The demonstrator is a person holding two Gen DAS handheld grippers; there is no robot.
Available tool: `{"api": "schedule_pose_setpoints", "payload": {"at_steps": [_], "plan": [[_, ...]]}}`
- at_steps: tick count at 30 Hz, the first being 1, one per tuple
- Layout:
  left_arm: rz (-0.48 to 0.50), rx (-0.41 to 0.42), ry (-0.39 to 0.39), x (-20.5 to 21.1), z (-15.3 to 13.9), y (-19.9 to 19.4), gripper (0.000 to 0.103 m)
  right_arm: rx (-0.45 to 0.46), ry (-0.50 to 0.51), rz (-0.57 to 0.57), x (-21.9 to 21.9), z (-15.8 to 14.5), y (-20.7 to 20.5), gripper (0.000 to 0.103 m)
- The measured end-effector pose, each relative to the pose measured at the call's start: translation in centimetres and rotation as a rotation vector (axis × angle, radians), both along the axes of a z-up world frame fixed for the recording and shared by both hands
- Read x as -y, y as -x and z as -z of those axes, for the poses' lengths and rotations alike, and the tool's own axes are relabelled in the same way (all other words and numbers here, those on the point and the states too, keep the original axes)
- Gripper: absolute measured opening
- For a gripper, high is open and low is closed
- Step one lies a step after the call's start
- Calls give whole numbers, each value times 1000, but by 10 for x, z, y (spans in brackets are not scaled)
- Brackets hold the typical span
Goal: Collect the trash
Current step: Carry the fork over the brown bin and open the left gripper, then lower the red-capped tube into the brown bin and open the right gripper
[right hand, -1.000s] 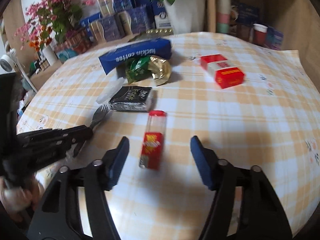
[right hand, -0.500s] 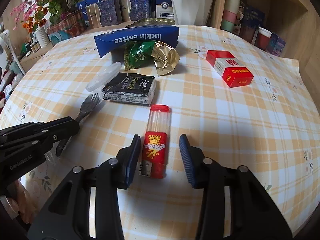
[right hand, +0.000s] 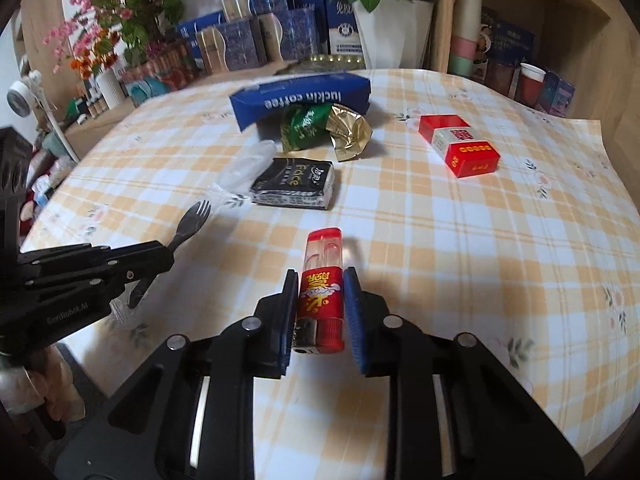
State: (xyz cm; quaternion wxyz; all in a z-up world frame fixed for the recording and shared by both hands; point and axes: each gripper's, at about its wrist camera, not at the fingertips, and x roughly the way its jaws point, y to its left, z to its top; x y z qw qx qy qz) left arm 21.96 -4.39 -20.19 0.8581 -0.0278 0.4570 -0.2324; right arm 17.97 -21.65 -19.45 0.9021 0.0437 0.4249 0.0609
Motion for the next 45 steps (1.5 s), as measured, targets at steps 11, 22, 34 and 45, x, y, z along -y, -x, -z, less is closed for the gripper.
{"api": "schedule_pose_setpoints", "payload": {"at_steps": [11, 22, 34, 45], "plan": [[92, -10, 51, -19, -35, 77, 10, 63, -48, -6, -13, -38, 72, 25], [238, -148, 8, -19, -5, 156, 10, 101, -57, -33, -26, -60, 140, 25], [242, -347, -62, 0, 65, 154, 12, 21, -67, -50, -29, -41, 174, 6], [171, -279, -21, -10, 57, 141, 73, 20, -69, -50, -32, -38, 172, 6]]}}
